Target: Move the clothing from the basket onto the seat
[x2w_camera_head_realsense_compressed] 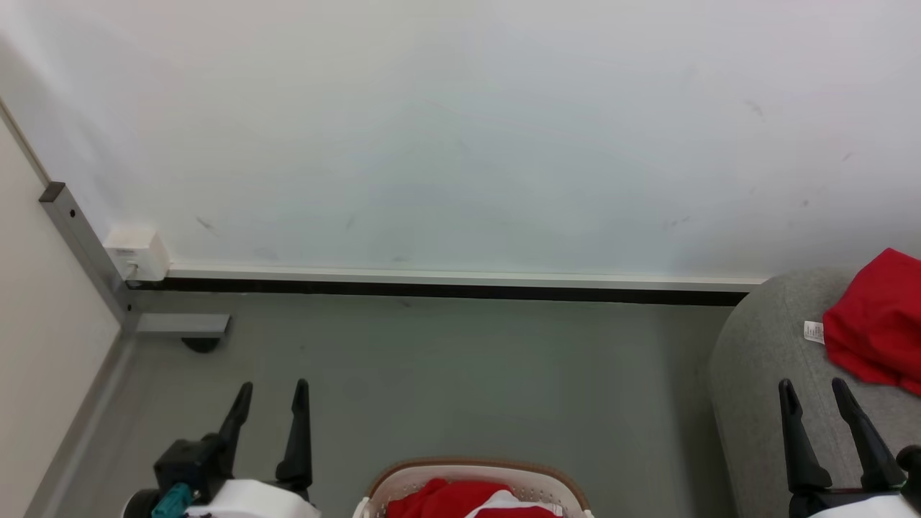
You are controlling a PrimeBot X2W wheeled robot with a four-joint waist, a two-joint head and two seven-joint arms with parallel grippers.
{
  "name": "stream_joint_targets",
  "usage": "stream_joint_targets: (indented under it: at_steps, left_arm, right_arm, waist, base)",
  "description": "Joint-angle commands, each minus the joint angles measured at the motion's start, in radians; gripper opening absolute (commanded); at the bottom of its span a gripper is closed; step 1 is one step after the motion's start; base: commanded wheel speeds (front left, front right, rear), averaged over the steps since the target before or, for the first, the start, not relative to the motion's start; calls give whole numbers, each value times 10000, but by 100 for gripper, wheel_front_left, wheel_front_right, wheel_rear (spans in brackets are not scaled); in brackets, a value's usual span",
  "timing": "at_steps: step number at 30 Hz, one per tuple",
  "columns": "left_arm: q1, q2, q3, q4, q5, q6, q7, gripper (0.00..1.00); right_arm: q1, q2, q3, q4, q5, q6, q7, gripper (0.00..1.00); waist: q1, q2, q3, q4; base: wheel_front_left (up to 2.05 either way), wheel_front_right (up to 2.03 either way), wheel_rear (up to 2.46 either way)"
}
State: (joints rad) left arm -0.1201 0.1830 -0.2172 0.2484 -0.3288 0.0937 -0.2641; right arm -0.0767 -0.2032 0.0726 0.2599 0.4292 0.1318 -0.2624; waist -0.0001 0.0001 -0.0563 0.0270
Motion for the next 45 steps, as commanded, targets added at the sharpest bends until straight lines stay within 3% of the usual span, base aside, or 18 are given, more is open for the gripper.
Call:
stream_joint_targets:
  at_steps: [1,5,11,31,36,45]
  left_arm:
    - [201,-95,162,-31,142,-98,-6,100]
    - [395,-410,524,10,475,-412,-6,100]
    - [408,-728,917,135,833,-743,-6,100]
    - [108,-1221,1302,489,1476,-1341,-7,100]
    - [-424,-1243,1079,836,1636,-1449,-5,100]
    - [-2174,-1000,409,2629,2021,-1691,498,100]
  right_arm:
    - [228,160,-219,-100,-137,-22,-31,100]
    - [451,585,-493,-216,-389,-22,-30,100]
    - [357,693,-354,-177,-514,-22,-32,100]
    - [-306,403,343,-64,-379,-22,-32,100]
    - [-917,215,579,-257,-224,-22,-32,100]
    - [-2112,466,551,-773,-117,-22,-27,100]
  waist:
    - [1,-1,40,-9]
    - [1,-1,94,-33]
    - [1,-1,95,-71]
    - [1,-1,522,-605]
    - [1,-1,1323,-1002]
    - [1,-1,3330,-2025]
  base:
    - [0,0,0]
    - [0,0,0]
    - [0,0,0]
    - [0,0,0]
    - [0,0,0]
    - [0,0,0]
